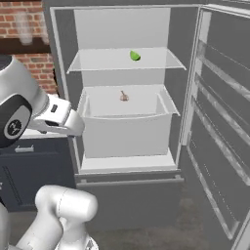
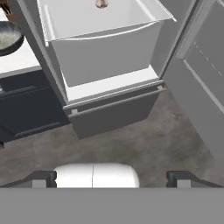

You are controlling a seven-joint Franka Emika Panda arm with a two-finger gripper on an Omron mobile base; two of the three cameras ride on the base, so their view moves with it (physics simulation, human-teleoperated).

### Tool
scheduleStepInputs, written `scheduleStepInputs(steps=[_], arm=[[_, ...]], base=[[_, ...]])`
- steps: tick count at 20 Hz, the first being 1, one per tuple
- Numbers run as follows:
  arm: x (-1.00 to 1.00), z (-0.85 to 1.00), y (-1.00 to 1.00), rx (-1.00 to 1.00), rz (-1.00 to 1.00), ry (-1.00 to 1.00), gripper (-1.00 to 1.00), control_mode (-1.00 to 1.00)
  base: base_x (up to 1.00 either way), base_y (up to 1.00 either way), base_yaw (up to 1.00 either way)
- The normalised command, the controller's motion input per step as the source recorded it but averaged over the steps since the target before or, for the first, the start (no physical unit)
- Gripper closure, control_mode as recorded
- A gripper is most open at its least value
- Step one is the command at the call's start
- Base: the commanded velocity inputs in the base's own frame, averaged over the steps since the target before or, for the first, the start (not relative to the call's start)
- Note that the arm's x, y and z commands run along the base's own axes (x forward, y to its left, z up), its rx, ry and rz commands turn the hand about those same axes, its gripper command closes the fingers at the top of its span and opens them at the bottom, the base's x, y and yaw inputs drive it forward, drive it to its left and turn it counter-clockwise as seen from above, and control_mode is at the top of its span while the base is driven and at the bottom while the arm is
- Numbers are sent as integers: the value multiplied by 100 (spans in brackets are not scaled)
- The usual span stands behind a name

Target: Grab a lemon wedge from the fridge and one ice cube from the ice bowl, and put them in the glass of lemonade.

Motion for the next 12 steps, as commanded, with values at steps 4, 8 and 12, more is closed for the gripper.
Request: scheduleStepInputs(steps=[4,8,12], arm=[[0,0,0,0,0,0,-100,100],[0,0,0,0,0,0,-100,100],[0,0,0,0,0,0,-100,100]], base=[[46,-64,38],[33,-8,25],[20,-9,28]])
